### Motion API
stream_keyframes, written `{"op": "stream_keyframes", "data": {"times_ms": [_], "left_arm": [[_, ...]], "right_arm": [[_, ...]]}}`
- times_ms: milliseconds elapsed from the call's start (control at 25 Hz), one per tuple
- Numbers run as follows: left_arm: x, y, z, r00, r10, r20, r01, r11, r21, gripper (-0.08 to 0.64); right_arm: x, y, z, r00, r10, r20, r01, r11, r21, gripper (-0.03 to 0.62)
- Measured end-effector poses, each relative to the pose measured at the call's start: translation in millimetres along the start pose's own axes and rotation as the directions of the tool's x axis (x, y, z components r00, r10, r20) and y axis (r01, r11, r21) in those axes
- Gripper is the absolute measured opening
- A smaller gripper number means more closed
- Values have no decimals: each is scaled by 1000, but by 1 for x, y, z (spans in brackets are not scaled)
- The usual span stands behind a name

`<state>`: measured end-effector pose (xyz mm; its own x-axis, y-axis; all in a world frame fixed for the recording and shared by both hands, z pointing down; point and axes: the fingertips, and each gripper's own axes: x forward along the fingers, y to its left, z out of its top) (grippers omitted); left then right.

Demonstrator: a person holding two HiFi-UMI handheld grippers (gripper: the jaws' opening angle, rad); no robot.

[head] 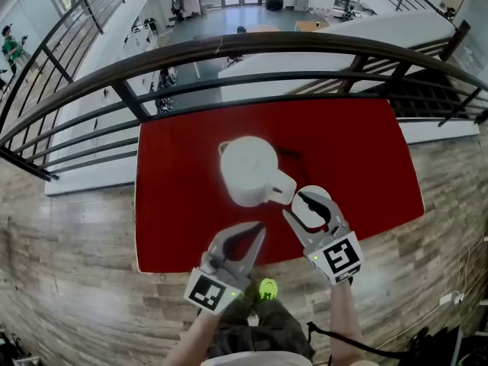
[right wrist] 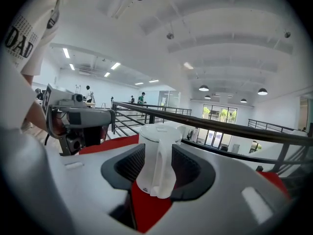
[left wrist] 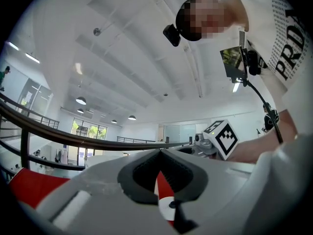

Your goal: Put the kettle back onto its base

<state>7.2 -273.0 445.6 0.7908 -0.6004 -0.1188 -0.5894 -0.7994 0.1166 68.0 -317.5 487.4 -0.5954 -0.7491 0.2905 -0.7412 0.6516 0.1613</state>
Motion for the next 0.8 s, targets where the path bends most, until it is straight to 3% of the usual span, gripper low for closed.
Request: {"op": "stream_keyframes", "data": {"times_ms": [320, 520, 800], "left_arm": [[4, 6, -28, 1000, 14, -1, -14, 1000, 4, -6], [0, 17, -29, 999, 50, -12, -50, 999, -3, -6], [-7, 28, -31, 996, 90, -30, -90, 996, -3, -6]], "right_arm": [[21, -18, -33, 999, -33, 30, 31, 998, 48, 199], [49, -24, -42, 999, 15, 41, -18, 998, 66, 218], [75, -18, -57, 997, 74, -11, -73, 997, 40, 179]]}}
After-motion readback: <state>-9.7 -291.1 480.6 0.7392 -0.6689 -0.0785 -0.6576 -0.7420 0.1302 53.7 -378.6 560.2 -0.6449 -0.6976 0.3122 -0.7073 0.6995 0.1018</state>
